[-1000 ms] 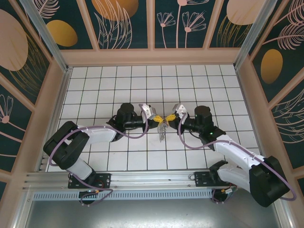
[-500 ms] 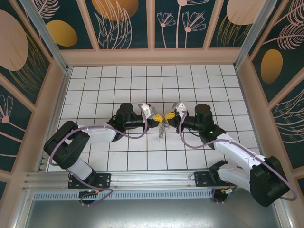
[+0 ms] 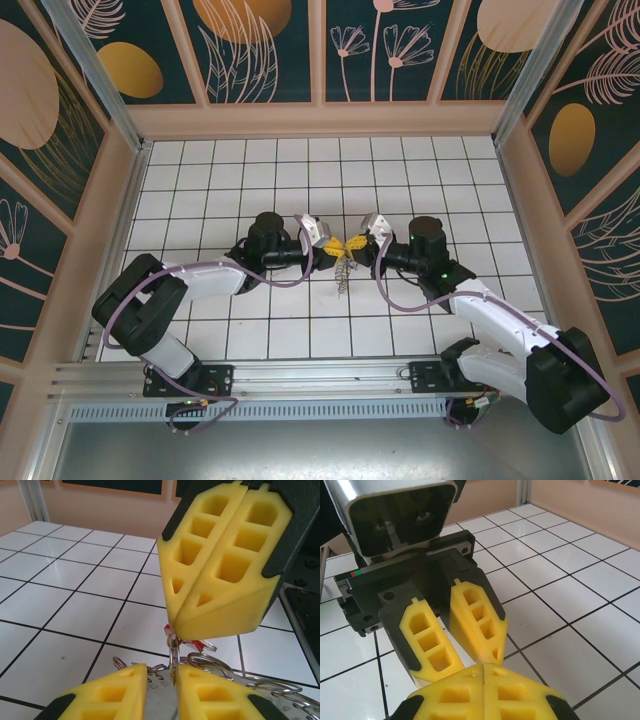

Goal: Put the keys on the keyring

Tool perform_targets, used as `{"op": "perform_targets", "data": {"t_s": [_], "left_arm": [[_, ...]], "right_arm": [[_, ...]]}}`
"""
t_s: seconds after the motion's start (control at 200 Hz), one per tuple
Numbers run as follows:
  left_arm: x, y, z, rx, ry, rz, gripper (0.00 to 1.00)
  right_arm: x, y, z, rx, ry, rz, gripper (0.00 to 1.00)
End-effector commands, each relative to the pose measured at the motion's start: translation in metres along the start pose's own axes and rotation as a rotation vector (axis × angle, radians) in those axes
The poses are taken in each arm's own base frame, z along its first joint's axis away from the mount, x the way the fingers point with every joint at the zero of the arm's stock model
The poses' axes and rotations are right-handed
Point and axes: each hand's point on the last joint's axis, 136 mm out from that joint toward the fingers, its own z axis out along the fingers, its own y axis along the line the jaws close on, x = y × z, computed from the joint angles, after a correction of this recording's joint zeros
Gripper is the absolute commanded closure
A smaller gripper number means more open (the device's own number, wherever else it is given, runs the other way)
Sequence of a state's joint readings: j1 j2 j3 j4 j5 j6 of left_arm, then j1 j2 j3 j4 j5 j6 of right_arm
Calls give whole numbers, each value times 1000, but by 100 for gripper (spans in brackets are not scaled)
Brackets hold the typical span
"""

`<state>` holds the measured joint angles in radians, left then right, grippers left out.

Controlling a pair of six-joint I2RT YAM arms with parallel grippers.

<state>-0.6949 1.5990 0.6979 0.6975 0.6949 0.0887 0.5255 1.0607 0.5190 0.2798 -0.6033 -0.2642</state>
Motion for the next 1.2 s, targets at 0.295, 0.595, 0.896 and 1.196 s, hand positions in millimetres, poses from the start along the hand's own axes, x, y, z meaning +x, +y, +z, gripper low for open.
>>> {"op": "perform_targets", "data": {"t_s": [0.295, 0.595, 0.896, 1.196], "left_arm": [[-8, 5, 5, 8, 23, 18, 76], [-8, 4, 7, 26, 30, 27, 85], [-12, 2, 2, 11, -31, 21, 100], [-14, 1, -3, -10, -80, 28, 100]], "right_arm": [[-24, 8, 1, -44, -49, -71, 100], [-20, 10, 1, -51, -36, -66, 100], [0, -12, -5, 66, -10, 21, 100], [1, -14, -6, 65, -32, 40, 100]]}}
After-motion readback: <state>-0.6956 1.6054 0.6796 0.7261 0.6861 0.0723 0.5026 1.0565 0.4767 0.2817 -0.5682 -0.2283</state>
